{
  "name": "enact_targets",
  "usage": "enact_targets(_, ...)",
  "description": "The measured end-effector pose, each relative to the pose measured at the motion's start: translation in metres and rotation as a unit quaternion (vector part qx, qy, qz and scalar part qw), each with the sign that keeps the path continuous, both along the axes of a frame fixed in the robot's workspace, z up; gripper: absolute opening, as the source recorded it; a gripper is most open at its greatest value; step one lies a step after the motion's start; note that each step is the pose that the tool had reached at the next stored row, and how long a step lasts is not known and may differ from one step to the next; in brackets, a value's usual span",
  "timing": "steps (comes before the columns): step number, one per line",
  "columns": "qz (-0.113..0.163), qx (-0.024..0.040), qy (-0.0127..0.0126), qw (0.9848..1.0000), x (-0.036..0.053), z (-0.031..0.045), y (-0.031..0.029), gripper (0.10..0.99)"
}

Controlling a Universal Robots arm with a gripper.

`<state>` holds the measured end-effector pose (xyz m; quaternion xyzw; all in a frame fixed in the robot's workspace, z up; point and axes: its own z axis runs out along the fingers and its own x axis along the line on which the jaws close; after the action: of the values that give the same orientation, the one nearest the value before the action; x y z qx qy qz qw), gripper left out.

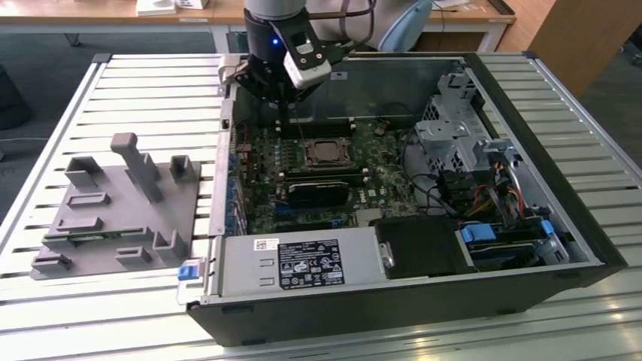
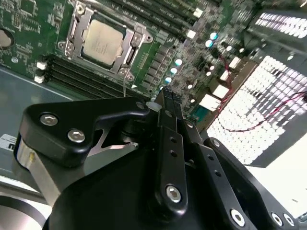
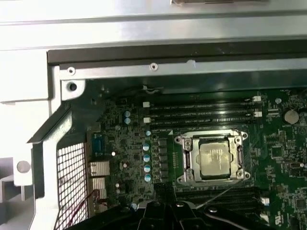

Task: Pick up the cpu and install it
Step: 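Install the first cpu locking lever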

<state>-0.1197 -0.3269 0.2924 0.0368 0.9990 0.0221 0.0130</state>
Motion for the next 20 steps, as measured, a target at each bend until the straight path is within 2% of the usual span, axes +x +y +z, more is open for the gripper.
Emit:
enact_targets(3,0.002,0.0000,0.0000,1.0000,0.0000,-0.0047,0.0061,0.106)
enact_targets(7,0.002,0.0000,0.0000,1.0000,0.0000,-0.0119,0.0073,0.106)
enact_targets(10,0.002,0.0000,0.0000,1.0000,0.0004,-0.0171,0.0111,0.106)
enact_targets(15,0.002,0.0000,0.0000,1.0000,0.0019,-0.0201,0.0185,0.106)
enact_targets(20,0.002,0.0000,0.0000,1.0000,0.0026,-0.0272,0.0256,0.106)
